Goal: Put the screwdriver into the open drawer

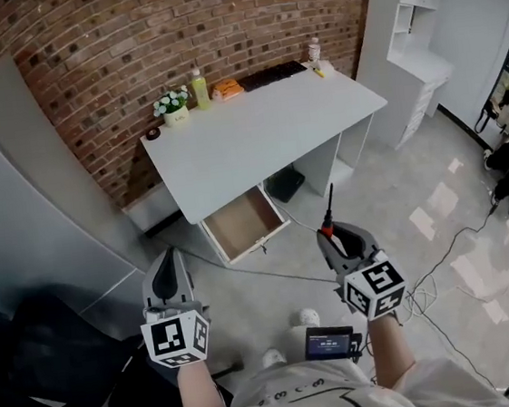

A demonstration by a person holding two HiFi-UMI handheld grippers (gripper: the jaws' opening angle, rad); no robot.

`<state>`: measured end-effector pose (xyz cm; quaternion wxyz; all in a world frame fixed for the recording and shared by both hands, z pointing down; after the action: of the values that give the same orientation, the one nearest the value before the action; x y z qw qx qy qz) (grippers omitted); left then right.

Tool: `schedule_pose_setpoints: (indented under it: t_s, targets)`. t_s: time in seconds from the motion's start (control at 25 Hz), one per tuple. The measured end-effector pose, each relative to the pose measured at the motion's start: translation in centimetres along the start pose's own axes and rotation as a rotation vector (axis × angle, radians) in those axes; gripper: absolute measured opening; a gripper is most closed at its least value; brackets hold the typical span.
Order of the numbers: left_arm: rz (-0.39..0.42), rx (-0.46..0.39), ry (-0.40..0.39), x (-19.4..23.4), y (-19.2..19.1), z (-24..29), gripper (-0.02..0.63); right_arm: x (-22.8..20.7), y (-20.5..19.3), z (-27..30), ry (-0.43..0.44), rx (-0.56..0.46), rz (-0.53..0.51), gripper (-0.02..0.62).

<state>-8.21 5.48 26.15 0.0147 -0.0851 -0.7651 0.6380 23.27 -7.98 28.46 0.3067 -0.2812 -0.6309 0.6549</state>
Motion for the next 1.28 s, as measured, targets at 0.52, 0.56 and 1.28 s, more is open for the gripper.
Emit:
schedule_pose_setpoints:
  t_s: [0.52,0.56,1.28]
  targets:
    - [0.009,0.027,0.248,1.8,-2.4,6.8,0.011,-6.6,1.0,14.2,0.243,0.015,-0.057,0.092]
    - [0.013,0.031,0.266,1.9,-2.6,7.3,0.011,-7.1,0.9,15.2,0.260,0.015,-0.055,0.092]
    - [0.021,0.132,0.464,1.3,-5.4,11.1,0.011,-9.8,-2.0,27.2,0.493,0.096,-0.007,0.092]
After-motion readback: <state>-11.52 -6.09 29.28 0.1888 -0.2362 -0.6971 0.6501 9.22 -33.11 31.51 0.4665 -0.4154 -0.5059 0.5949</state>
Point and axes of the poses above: the fingertips, and each gripper's own axes: z forward along the fingers, x to its left, y out of its top, the point moved 9 cm from there along -z, backward along the fingers, and after that the axes turned 8 degrees about -x, right-handed, at the moved point
